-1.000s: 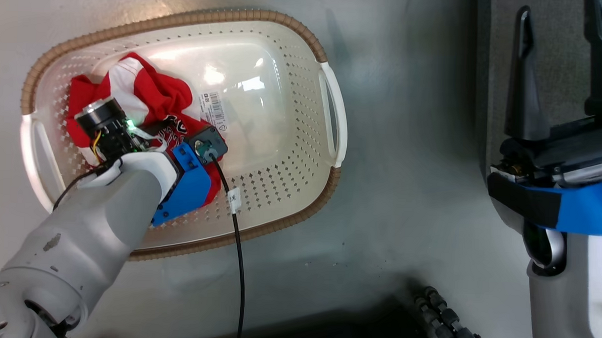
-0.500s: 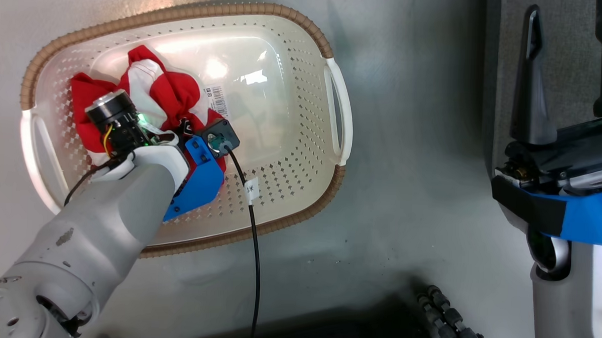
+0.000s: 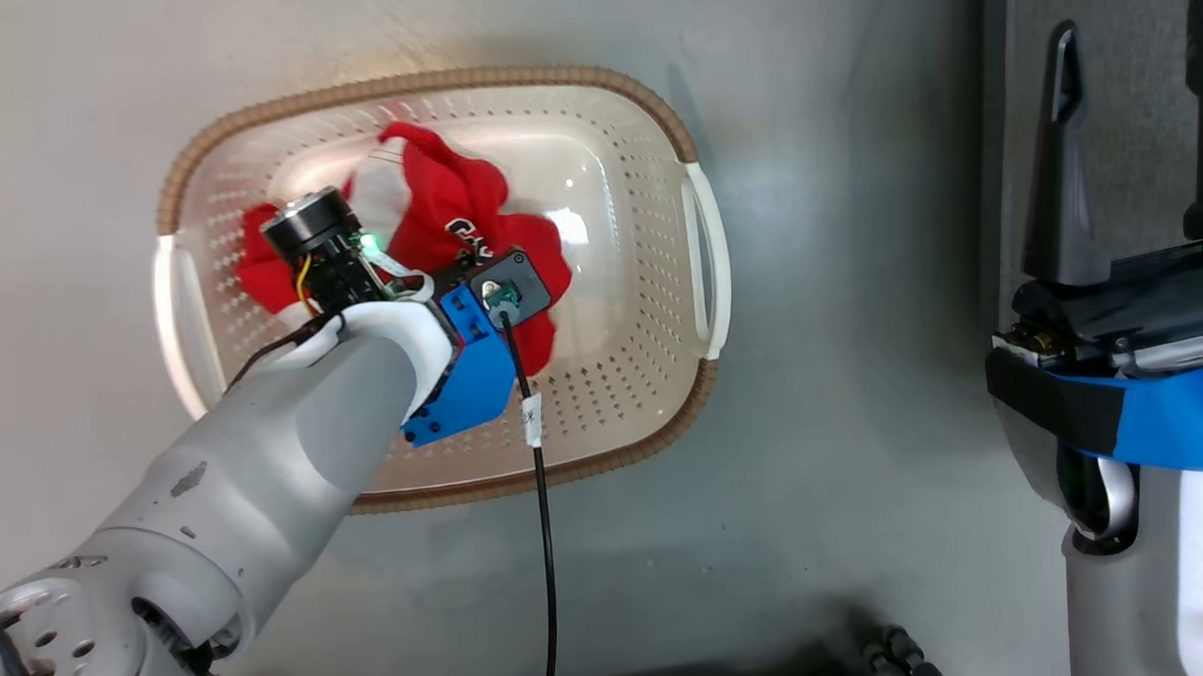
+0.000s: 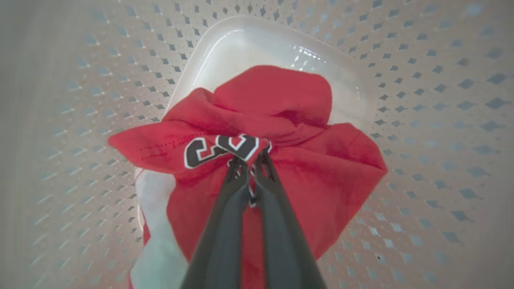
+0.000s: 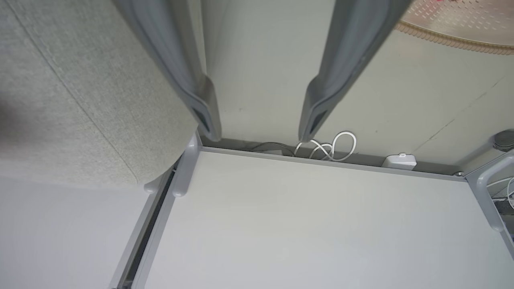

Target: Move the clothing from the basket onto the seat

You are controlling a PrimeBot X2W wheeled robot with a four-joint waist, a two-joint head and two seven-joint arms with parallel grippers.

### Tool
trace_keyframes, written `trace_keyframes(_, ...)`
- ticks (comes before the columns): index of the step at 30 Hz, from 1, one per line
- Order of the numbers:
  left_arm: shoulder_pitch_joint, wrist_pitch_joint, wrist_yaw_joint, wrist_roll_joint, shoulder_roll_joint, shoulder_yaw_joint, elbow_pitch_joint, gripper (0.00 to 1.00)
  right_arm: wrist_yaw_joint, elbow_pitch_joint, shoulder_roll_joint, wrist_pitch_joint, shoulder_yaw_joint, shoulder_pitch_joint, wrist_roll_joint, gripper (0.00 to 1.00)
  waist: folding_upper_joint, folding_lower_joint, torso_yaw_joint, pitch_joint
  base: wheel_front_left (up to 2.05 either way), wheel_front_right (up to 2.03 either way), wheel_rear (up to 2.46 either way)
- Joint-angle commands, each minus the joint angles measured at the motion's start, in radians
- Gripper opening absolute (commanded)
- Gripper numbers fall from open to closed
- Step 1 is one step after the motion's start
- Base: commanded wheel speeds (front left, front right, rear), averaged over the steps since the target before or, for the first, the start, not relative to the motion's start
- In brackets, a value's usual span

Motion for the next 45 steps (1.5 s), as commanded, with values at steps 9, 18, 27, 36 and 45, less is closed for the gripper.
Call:
trace_keyframes(9,0.031,-0.145,-0.001,-0.102,-0.042,-0.002,-0.007,0.00,0.000,0.057,0.002,0.000,-0.016,0.028,-0.020,1.00,0.0000,0.0000,0.079,-0.169,0.00,0.00,0.00)
trace_keyframes(18,0.077,-0.246,-0.001,-0.188,-0.053,-0.002,-0.019,0.00,0.000,0.121,-0.012,0.000,-0.026,0.084,-0.012,1.00,0.0000,0.0000,0.124,-0.328,0.00,0.00,0.00)
trace_keyframes(27,0.100,-0.271,-0.001,-0.283,-0.031,0.069,-0.091,0.00,0.000,0.184,-0.028,0.000,-0.032,0.154,0.006,1.00,0.0000,0.0000,0.161,-0.485,0.00,0.00,0.00)
trace_keyframes(36,0.170,-0.271,0.029,-0.253,0.017,0.205,-0.250,0.00,0.000,0.231,-0.029,0.001,-0.017,0.225,0.025,1.00,0.0000,0.0000,0.184,-0.621,0.00,0.00,0.00)
trace_keyframes(45,0.256,-0.271,0.038,-0.210,0.029,0.302,-0.360,0.00,0.000,0.271,-0.024,0.001,-0.008,0.286,0.041,1.00,0.0000,0.0000,0.193,-0.735,0.00,0.00,0.00)
